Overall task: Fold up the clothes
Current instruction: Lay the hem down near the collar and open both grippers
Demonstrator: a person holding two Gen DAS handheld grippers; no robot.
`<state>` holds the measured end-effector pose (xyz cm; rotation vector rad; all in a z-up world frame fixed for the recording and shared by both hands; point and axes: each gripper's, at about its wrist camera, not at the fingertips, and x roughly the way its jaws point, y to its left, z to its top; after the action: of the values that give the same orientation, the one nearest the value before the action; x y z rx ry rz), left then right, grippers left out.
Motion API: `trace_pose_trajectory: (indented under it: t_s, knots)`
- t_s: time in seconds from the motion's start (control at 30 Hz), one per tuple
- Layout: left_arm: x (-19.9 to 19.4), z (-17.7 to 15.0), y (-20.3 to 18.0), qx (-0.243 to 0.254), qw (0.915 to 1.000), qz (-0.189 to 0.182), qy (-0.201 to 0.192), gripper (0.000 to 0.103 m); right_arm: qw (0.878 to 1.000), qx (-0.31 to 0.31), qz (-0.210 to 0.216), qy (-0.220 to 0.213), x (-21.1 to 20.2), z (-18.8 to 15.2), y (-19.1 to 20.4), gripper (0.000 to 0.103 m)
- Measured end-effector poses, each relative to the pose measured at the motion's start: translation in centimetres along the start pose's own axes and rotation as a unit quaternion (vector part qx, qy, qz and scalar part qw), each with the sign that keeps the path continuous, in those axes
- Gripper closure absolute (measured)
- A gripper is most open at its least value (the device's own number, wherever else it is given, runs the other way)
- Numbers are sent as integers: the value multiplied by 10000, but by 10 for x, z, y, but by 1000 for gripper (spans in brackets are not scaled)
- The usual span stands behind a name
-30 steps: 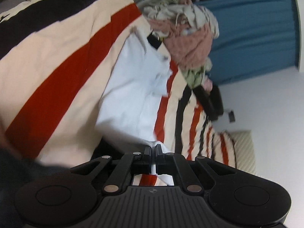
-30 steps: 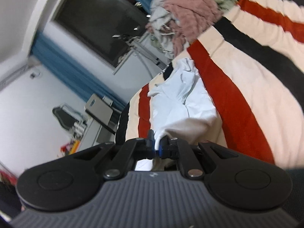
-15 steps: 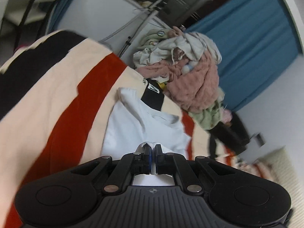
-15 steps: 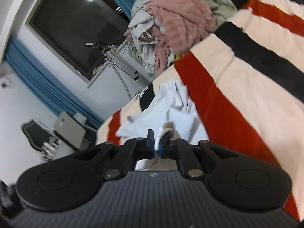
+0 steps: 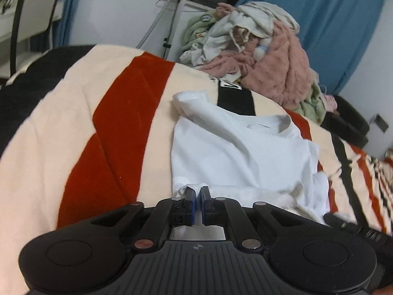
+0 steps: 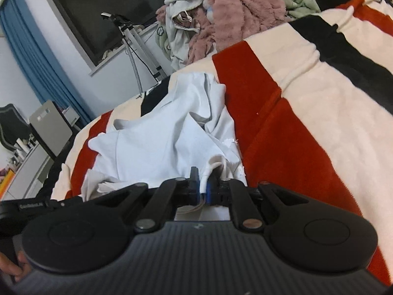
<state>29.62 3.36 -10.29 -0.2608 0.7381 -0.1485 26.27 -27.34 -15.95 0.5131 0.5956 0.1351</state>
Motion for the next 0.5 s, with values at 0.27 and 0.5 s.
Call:
trace_pose_trajectory:
  t_s: [0.27, 0.5]
  knots:
    - [-76, -10, -30, 630, 9965, 0, -544, 24, 9977, -421, 249, -472, -66, -2, 23, 16]
    - [-151, -40, -62, 1140, 9880, -101, -1038, 7, 9916, -975, 88, -847, -132, -23, 42, 16]
